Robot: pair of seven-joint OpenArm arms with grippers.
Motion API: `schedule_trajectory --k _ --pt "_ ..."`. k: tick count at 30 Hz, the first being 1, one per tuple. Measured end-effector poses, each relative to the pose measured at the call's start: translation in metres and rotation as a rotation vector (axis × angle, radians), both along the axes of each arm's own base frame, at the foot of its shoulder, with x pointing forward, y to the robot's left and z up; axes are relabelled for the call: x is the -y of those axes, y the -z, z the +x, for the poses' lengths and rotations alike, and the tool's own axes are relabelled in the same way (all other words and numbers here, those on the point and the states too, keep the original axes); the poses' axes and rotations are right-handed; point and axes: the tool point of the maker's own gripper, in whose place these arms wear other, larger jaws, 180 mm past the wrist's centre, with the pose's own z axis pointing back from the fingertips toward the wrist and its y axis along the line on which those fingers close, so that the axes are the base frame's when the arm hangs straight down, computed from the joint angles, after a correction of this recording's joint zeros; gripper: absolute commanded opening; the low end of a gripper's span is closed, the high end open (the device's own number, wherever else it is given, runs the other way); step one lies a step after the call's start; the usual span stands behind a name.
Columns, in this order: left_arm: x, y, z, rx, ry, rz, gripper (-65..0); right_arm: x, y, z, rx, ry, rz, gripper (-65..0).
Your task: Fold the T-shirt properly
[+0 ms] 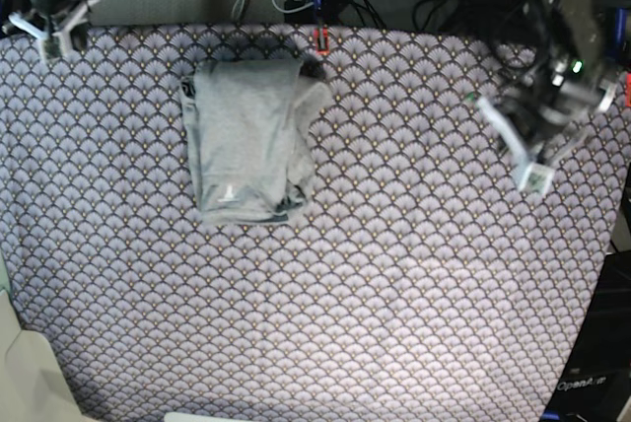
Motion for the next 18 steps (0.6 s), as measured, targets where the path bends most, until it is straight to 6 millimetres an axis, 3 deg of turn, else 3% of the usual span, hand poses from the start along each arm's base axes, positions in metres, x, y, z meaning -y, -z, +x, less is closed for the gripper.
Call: schedule_trajectory --k 2,5,8,13,15,18 --pt "-0.015 0.016 -0.032 -0.088 -0.045 0.000 -65.0 0.016 -0.001 -0.013 0.001 0.072 -0.017 -64.7" --pt "-0.012 0.025 -0.063 -0.135 -0.023 -0.056 -65.0 0.034 -0.006 -0.032 0.018 0.169 -0.031 -64.7" --pt "-0.010 0.040 -0.103 -0.228 0.055 -0.032 -65.0 0.054 0.008 -0.062 -0.043 0.254 -0.033 -64.7" --pt "0.019 0.073 -0.167 -0.303 0.163 -0.067 -65.0 0.074 0.035 -0.118 -0.141 0.376 -0.017 -64.7" --pt "0.037 0.088 -0.184 -0.292 0.191 -0.107 -65.0 0.074 0.048 -0.129 -0.130 0.398 -0.001 -64.7" --pt "0.052 0.127 -0.224 -0.384 0.191 -0.121 -65.0 0.066 0.077 -0.155 -0.165 0.457 0.021 -64.7"
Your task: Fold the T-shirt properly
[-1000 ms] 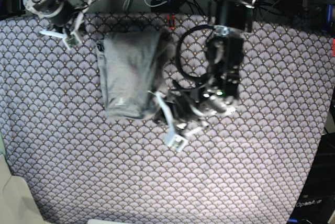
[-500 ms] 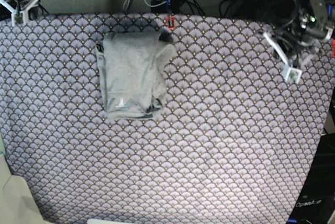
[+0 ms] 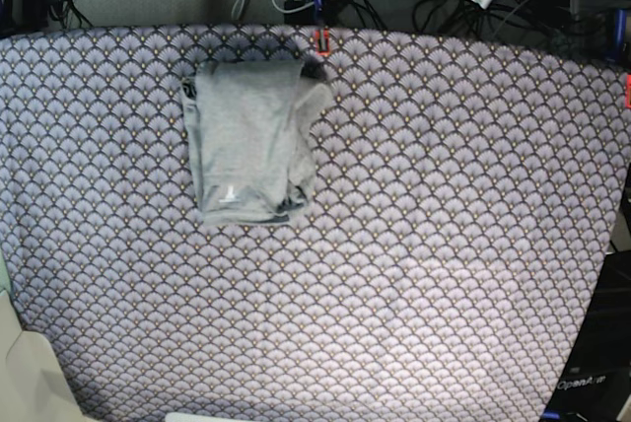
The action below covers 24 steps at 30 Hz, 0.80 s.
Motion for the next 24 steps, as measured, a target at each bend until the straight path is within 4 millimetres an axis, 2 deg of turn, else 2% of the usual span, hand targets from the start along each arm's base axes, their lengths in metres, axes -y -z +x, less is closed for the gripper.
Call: schedule_trajectory --k 4,6,9,10,13,19,21,24 --pt "0.017 0.054 -0.035 -0.065 -0.085 -0.060 -65.0 -0.012 0.044 -0.016 0.062 0.104 0.037 -64.7" --pt "0.025 0.077 -0.045 -0.077 -0.168 -0.115 -65.0 -0.015 0.058 -0.023 0.105 0.163 0.046 -64.6" --pt "0.037 0.105 -0.051 -0.084 -0.272 -0.184 -65.0 -0.026 0.075 -0.037 0.095 0.183 0.074 -64.7" --pt "0.041 0.110 -0.048 -0.059 -0.321 -0.216 -65.0 -0.030 0.080 -0.038 0.106 0.191 0.085 -64.6" --pt "0.054 0.131 -0.053 -0.073 -0.417 -0.272 -65.0 -0.054 0.105 -0.038 0.094 0.180 0.187 -64.6" --pt "0.060 0.156 -0.045 -0.089 -0.571 -0.349 -65.0 -0.112 0.145 -0.024 -0.013 0.053 0.456 -64.7" --pt "0.068 0.158 -0.041 -0.103 -0.589 -0.374 -65.0 -0.105 0.158 -0.027 -0.113 -0.029 0.343 -64.5" --pt "0.060 0.167 -0.006 -0.007 -0.518 -0.260 -65.0 -0.097 0.167 -0.019 -0.201 -0.185 0.176 -64.5"
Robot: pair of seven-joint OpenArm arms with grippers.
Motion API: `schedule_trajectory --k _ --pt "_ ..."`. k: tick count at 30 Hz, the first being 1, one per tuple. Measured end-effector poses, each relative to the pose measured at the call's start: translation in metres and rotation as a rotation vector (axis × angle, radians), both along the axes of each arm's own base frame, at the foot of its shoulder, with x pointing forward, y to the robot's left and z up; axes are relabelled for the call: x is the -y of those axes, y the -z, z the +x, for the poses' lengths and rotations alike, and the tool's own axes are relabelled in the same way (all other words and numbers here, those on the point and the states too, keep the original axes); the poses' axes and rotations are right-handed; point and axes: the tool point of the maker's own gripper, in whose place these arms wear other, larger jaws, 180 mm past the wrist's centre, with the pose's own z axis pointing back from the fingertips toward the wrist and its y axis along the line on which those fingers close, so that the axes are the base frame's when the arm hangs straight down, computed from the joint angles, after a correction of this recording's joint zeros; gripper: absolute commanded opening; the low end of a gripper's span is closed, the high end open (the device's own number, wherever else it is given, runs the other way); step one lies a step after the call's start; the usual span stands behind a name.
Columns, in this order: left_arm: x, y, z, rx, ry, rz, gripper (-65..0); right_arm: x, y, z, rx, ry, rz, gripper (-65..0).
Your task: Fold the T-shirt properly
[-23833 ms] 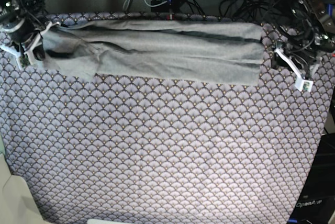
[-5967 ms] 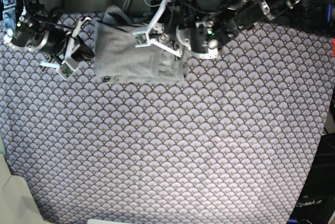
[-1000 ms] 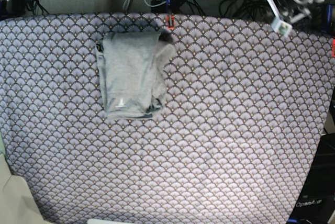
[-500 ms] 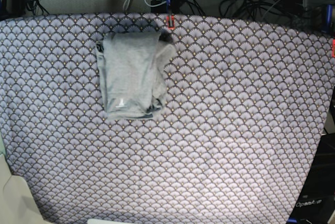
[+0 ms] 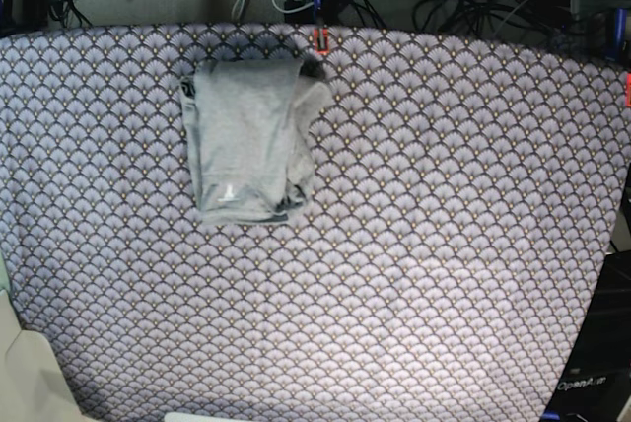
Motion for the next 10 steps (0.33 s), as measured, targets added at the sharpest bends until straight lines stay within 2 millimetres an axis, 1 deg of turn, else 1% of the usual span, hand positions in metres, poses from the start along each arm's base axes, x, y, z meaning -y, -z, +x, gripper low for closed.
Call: schedule_trajectory --k 2,3,4,6,8,10 --pt "-0.022 0.007 0.019 0.029 0.093 0.172 -65.0 0.011 0.002 0.008 -0.036 -0.090 -0.149 -64.4" --pt "-0.035 0.008 0.027 0.048 0.102 0.257 -65.0 0.011 0.004 0.011 -0.052 -0.124 -0.175 -64.4" --pt "-0.044 0.009 0.030 0.054 0.128 0.327 -65.0 0.009 0.006 0.014 -0.079 -0.161 -0.197 -64.4" --pt "-0.057 0.010 0.028 0.042 0.147 0.433 -65.0 -0.001 0.010 0.023 -0.094 -0.196 -0.207 -64.4" --pt "-0.057 0.011 0.022 0.012 0.152 0.477 -65.0 -0.019 0.017 0.030 -0.127 -0.199 -0.189 -64.3" --pt "-0.051 0.016 0.016 -0.050 0.161 0.465 -65.0 -0.038 0.022 0.038 -0.139 -0.195 -0.159 -64.3"
